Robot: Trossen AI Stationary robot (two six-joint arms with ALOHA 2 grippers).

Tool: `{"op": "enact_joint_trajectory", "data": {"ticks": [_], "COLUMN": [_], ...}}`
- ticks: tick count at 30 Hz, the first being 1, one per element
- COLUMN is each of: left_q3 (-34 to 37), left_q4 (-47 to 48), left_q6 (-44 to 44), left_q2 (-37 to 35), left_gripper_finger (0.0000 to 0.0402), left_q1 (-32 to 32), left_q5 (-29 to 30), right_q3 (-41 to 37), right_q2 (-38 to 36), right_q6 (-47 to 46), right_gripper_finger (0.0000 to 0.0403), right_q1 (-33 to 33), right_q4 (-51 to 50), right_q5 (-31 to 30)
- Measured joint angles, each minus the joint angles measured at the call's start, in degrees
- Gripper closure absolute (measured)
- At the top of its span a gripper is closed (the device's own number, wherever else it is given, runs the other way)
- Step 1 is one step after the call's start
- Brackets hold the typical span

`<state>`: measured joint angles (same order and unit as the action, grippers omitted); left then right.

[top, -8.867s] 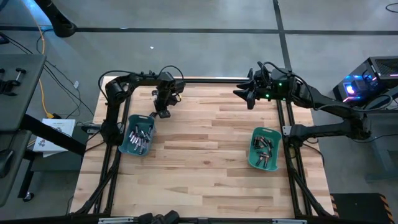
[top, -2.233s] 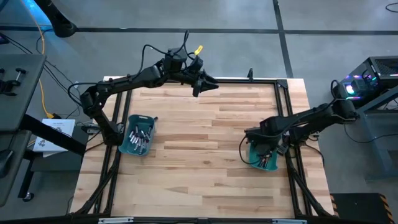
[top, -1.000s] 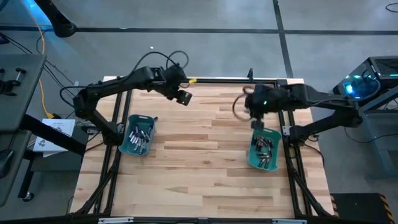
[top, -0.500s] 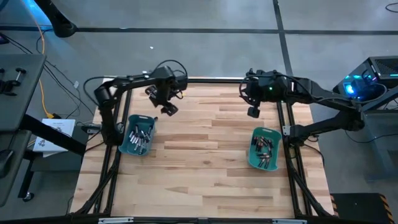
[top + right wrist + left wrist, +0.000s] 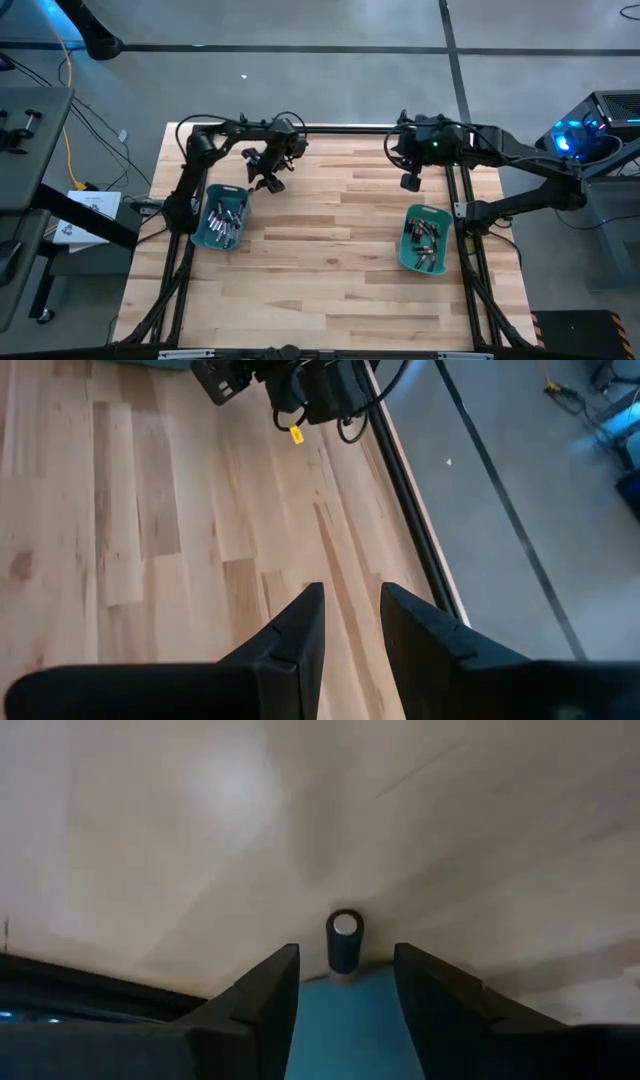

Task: Sort batteries
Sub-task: Put the black battery into the green bin

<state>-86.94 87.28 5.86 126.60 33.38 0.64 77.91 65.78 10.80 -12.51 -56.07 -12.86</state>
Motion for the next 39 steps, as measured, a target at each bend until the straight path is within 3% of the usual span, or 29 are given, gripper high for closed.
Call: {"op": "enact_joint_trajectory", "data": {"ticks": [13,17,24,28,34,36,39], "left_q3": [-0.11,-0.11,-0.04,-0.15,-10.51,-16.36,-24.22], "left_q4": [0.51,0.62,1.01,0.33,-2.23,-3.62,-9.83], "left_q6": [-3.93,-4.64,-6.28,-7.89,-6.42,-4.98,-2.25], "left_q2": [5.59,5.73,5.77,5.53,3.65,1.75,-1.89], "left_gripper_finger": [0.0244,0.0274,0.0364,0.0374,0.0374,0.0374,0.0374], "left_q1": [0.27,0.25,0.47,0.55,1.66,2.17,2.52], "left_q5": [3.10,3.28,2.40,2.43,2.36,0.28,-6.04], "right_q3": [0.00,0.00,0.00,0.00,0.00,0.00,0.00], "right_q2": [0.00,0.00,0.00,-0.98,-5.60,-7.01,-7.93], "right_q6": [-8.01,-9.41,-9.52,-10.35,-9.27,-7.70,-7.96], "right_gripper_finger": [0.0308,0.0308,0.0308,0.0308,0.0308,0.0308,0.0308], "right_q1": [0.02,0.02,0.04,0.04,-0.60,-2.02,-5.56], "right_q4": [-1.87,-1.91,-1.91,-1.94,1.97,3.69,5.30], "right_q5": [1.48,2.01,2.01,1.99,3.79,8.18,20.09]}}
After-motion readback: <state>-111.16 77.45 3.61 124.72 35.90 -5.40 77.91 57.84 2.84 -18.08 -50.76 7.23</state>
